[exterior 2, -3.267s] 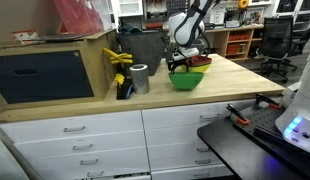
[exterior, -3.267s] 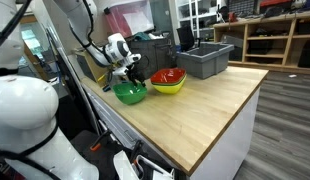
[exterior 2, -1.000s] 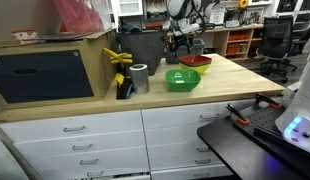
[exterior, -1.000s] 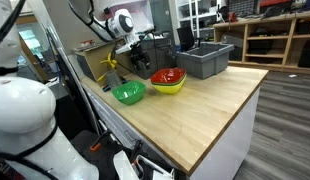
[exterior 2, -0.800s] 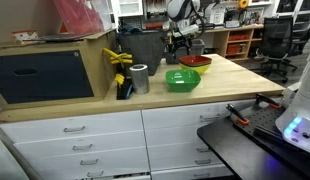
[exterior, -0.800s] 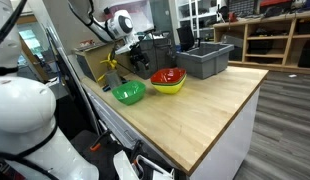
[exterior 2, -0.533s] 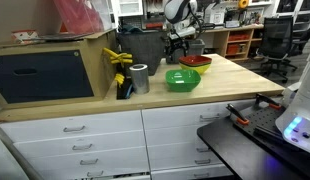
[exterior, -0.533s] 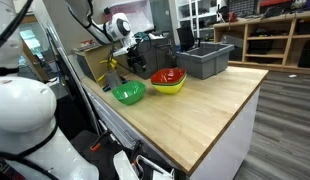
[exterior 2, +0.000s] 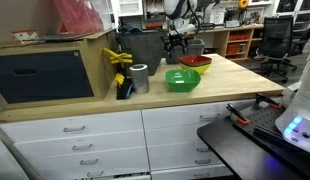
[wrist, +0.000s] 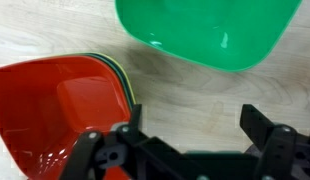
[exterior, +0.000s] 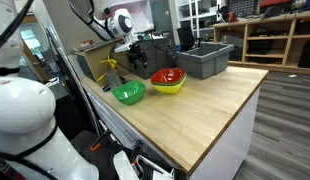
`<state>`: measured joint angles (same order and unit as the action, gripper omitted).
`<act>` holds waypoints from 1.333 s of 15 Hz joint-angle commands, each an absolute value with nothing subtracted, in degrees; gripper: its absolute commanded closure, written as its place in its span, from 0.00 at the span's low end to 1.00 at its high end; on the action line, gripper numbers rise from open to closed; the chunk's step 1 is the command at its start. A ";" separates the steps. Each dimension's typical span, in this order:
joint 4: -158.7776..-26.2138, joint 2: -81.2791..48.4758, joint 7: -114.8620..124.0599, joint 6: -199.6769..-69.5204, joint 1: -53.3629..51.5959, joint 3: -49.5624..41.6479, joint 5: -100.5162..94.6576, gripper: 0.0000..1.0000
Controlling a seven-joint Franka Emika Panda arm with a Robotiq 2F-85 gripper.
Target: Remove the orange bowl from the pile of stacked up bowls and put it on the table
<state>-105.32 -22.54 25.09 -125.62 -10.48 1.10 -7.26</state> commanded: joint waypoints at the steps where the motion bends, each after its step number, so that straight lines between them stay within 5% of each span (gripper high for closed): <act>1: -100.48 -24.05 16.95 -119.99 -7.98 1.91 -4.21 0.00; 9: -92.75 -25.92 1.26 -108.21 -4.04 1.63 -2.42 0.00; 20: -94.76 -28.02 2.59 -111.67 -2.50 0.30 -3.06 0.00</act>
<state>-94.44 -27.38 2.42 -110.98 -2.72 0.36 -3.10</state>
